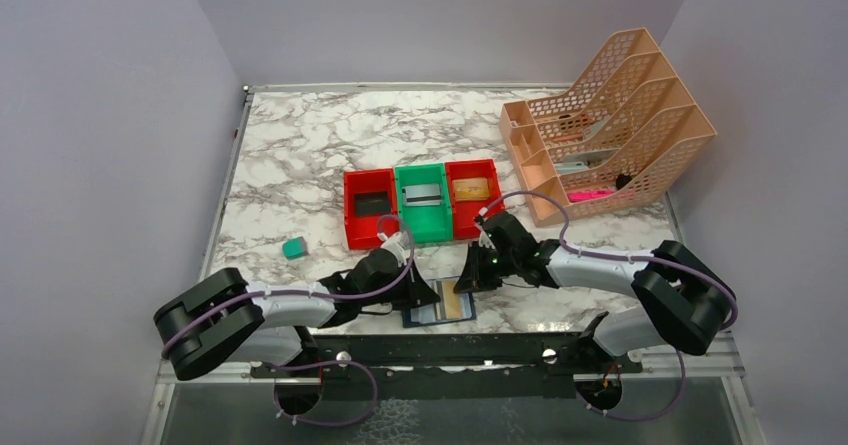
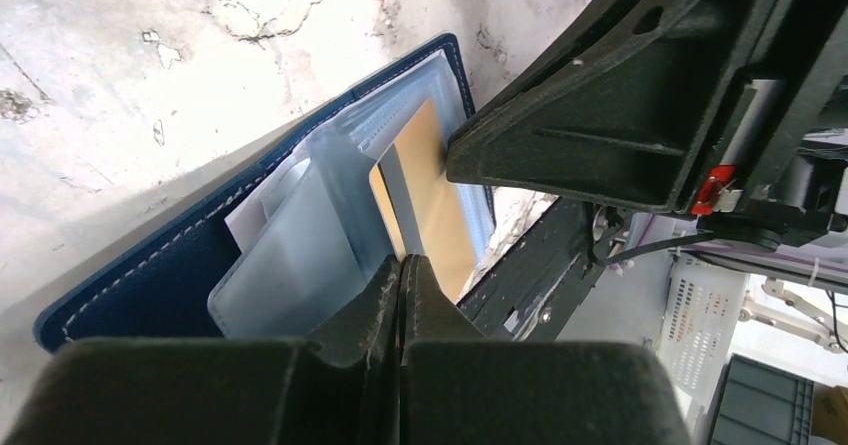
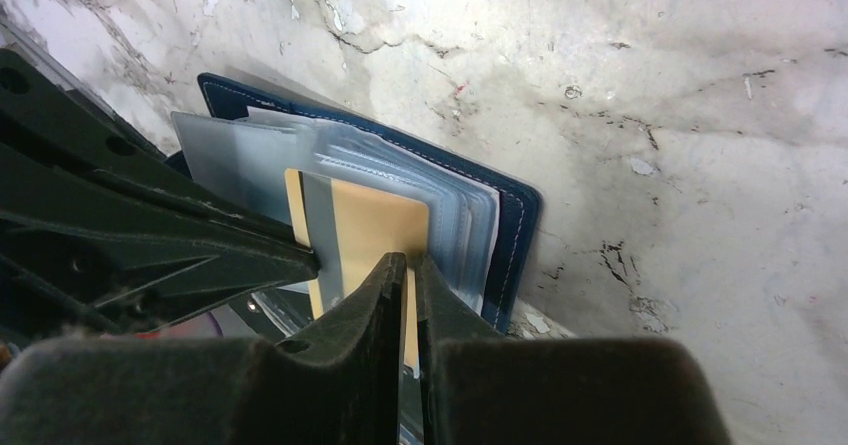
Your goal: Take the credit cards out of the card holder
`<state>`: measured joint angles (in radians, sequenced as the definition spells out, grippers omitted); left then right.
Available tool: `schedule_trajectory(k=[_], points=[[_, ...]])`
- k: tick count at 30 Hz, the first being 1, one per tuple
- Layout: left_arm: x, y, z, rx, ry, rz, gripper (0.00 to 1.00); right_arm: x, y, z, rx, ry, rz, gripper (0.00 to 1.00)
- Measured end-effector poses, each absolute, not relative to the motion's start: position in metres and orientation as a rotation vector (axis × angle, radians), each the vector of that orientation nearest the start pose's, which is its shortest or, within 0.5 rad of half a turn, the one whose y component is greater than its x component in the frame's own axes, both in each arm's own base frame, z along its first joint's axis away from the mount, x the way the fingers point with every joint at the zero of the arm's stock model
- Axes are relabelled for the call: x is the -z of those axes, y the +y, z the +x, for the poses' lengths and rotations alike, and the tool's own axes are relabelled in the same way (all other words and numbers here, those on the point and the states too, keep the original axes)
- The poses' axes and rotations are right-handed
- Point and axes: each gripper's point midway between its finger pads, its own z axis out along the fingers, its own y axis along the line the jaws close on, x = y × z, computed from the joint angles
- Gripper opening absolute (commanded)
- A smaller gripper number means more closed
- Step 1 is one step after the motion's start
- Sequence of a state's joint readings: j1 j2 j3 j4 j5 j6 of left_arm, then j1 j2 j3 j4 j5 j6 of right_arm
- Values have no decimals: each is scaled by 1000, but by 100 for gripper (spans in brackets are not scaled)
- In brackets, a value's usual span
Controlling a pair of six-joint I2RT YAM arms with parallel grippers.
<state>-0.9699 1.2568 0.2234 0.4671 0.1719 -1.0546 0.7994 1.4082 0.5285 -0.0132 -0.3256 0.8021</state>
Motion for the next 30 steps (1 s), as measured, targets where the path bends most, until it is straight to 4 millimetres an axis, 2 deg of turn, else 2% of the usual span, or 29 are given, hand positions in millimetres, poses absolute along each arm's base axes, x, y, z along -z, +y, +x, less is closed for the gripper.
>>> schedule_trajectory(k=[13,19,30], points=[[-44,-283,128,1120,2473,57,0,-26,277,151,-993,2723,-143,14],[-39,-275,128,1065,2490,54,0,-25,277,151,-988,2726,-142,14],[-42,-269,129,1036,2478,64,16,-26,277,152,-988,2723,-143,16]])
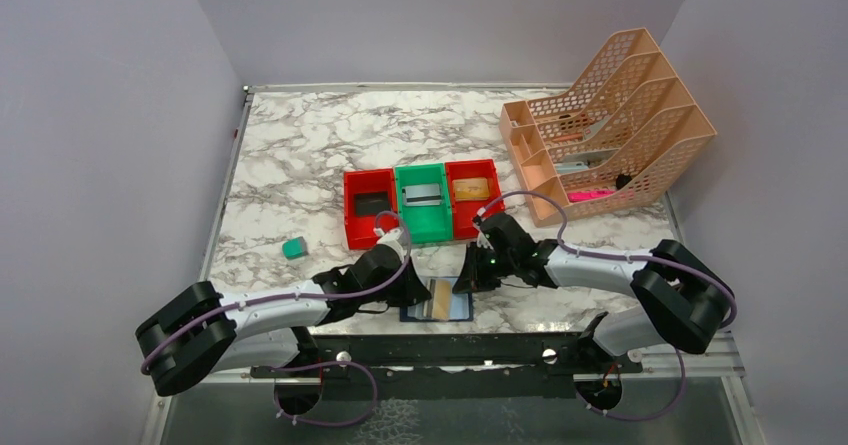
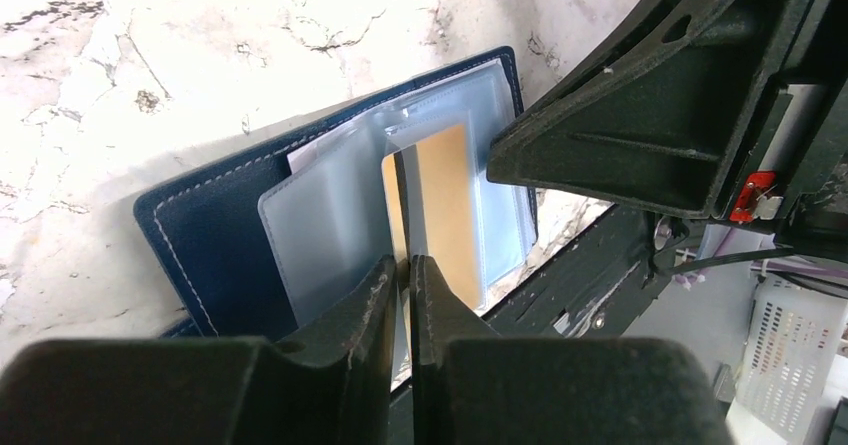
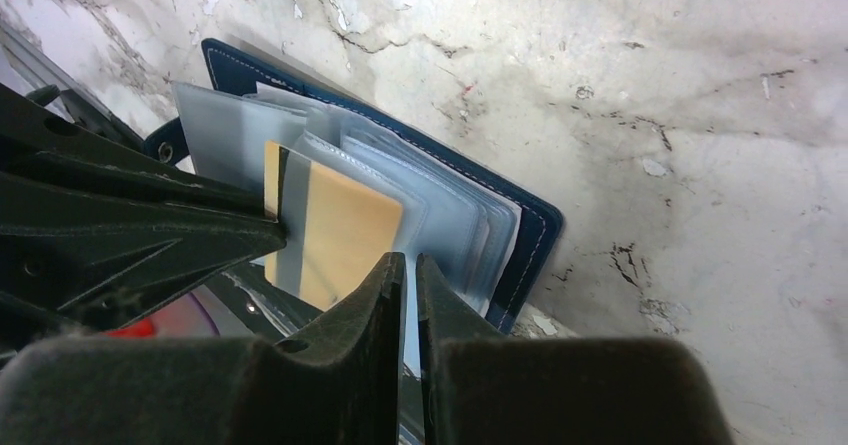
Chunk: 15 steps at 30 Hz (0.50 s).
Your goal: Take the credit cards out of the card holder
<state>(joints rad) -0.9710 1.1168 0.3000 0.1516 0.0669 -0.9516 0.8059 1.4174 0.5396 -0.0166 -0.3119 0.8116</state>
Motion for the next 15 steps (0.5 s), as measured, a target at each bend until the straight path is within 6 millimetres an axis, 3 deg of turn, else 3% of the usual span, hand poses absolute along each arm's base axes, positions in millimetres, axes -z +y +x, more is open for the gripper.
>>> schedule_trajectory(k=[15], points=[[-34,-280,123,1088,2503,122,19,-36,273,146,-1001,2711,-199,24]])
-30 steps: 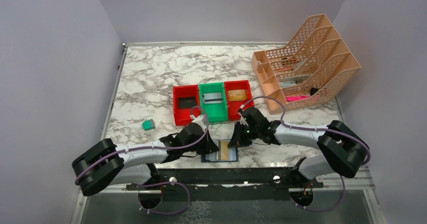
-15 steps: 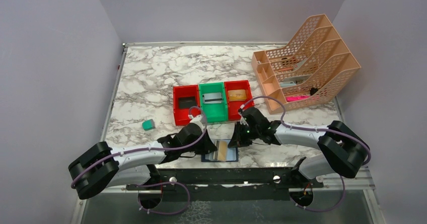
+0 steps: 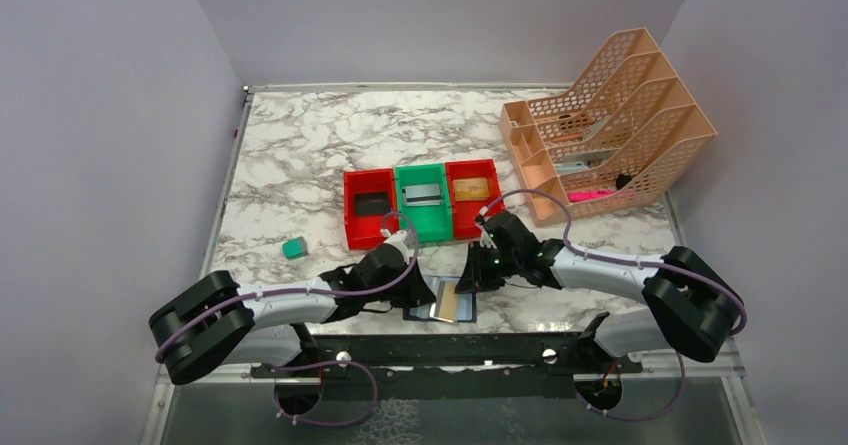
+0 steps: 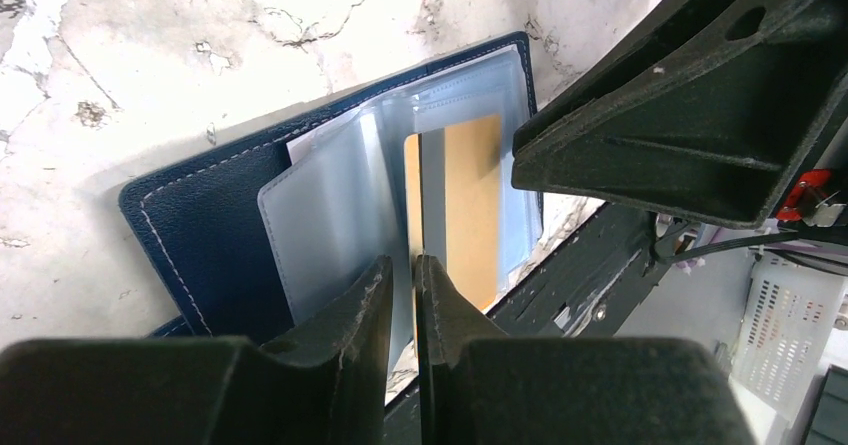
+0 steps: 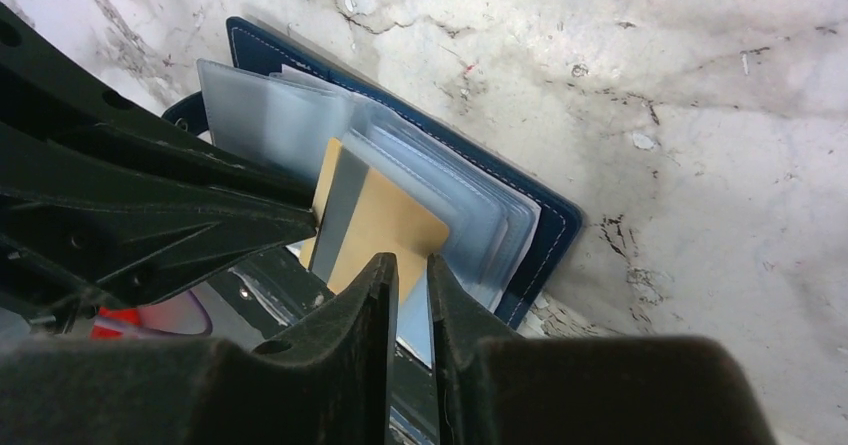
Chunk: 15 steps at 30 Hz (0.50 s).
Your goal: Take the credit cards out of the card holder
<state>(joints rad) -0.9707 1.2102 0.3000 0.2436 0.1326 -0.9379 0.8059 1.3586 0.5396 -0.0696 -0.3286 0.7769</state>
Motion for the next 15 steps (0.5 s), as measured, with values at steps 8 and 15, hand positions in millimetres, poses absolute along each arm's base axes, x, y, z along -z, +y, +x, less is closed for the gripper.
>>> schedule_trajectory(k=[8,15], points=[[-34,-280,123,1092,2504,124,20,-47,266,151,-957,2667,-161,34],[-34,-280,123,1090,2506,124,23,-68,271,156,-1019,2584,-176,33]])
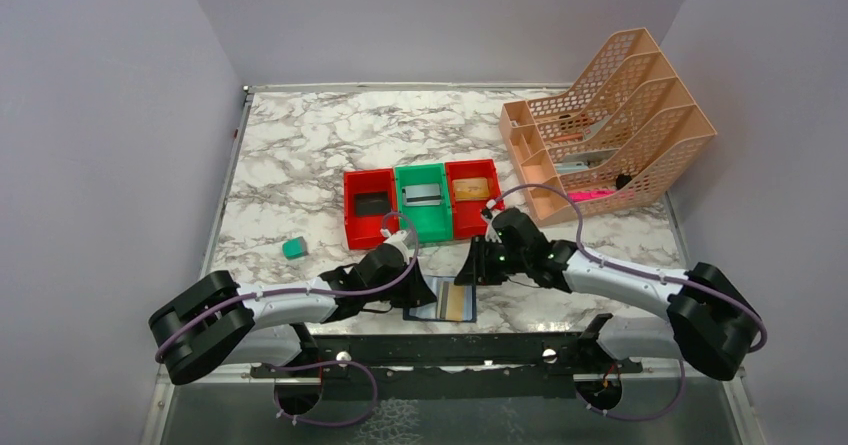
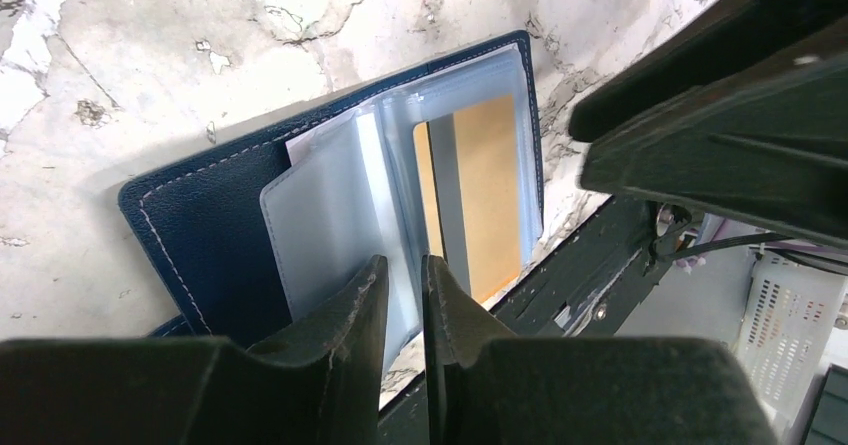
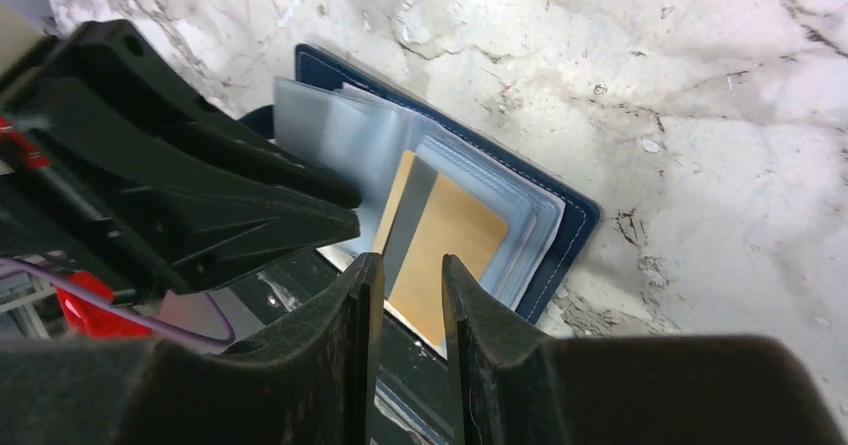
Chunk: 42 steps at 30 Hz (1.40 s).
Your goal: Take the credit cards out of the card holder
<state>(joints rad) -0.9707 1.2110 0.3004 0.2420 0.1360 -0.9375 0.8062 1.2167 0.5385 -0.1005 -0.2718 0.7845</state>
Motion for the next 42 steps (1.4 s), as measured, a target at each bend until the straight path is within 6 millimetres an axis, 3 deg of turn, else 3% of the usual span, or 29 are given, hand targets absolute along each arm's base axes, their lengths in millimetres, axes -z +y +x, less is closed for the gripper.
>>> schedule_trajectory(k=[7,16,29,35,42], points=[[-35,-281,123,1093,2501,130,28,-33,270,146,-977,2716,-167,32],[-36,-289,118,1137,2516,173,29,-29,272,145,-994,2717,-139,27],[-40,-292,118,1163,2499,180,17,-28,272,146,-992,2716,-133,25],[-44,-296,112,1219,2495,230,2,-28,272,146,-989,2715,-131,25],[-48,-296,110,1249,2483,226,0,-28,271,146,-982,2716,-128,24]])
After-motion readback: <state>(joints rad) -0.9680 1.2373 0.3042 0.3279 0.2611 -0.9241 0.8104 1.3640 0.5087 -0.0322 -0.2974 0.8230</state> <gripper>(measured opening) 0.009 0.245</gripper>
